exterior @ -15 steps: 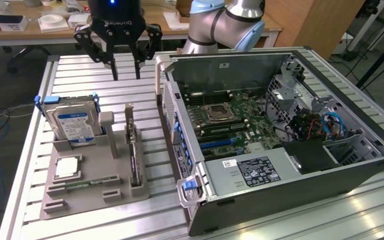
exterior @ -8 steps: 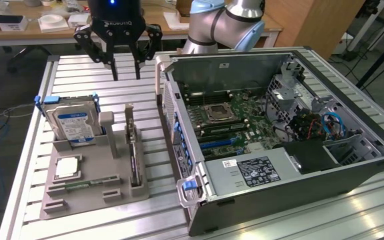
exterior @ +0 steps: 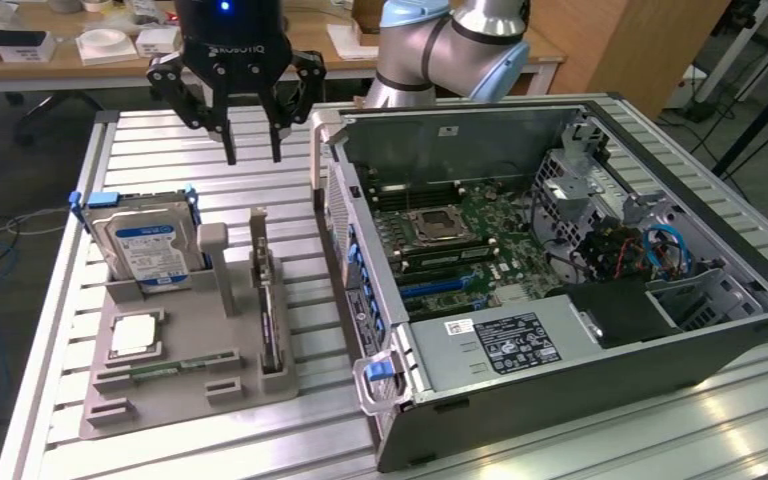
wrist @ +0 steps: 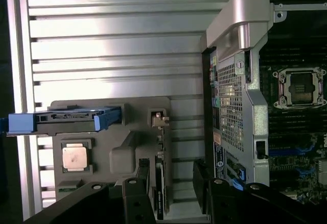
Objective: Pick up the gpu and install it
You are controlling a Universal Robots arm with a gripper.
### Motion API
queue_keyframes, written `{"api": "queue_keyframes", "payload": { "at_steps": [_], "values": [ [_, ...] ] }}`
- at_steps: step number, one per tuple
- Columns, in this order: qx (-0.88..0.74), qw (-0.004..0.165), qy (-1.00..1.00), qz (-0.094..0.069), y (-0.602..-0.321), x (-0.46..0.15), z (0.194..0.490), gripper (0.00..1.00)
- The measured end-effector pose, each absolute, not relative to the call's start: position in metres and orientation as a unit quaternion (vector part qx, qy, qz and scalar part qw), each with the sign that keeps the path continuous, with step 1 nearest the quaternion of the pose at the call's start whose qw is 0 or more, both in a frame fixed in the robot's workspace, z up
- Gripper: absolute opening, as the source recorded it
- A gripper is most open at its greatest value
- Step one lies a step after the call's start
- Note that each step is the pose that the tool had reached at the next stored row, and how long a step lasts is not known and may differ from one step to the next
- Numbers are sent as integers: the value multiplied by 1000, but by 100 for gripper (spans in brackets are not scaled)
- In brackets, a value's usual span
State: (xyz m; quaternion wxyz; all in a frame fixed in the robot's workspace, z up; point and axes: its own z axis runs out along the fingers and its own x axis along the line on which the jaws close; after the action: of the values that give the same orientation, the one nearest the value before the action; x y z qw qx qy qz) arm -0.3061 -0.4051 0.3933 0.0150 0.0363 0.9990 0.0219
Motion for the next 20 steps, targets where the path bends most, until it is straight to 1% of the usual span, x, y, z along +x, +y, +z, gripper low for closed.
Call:
{"api": "queue_keyframes", "payload": {
  "at_steps": [14,20],
  "values": [
    [37,15,999,22,-410,-306,393,47],
    [37,15,999,21,-421,-306,393,47]
  ]
}}
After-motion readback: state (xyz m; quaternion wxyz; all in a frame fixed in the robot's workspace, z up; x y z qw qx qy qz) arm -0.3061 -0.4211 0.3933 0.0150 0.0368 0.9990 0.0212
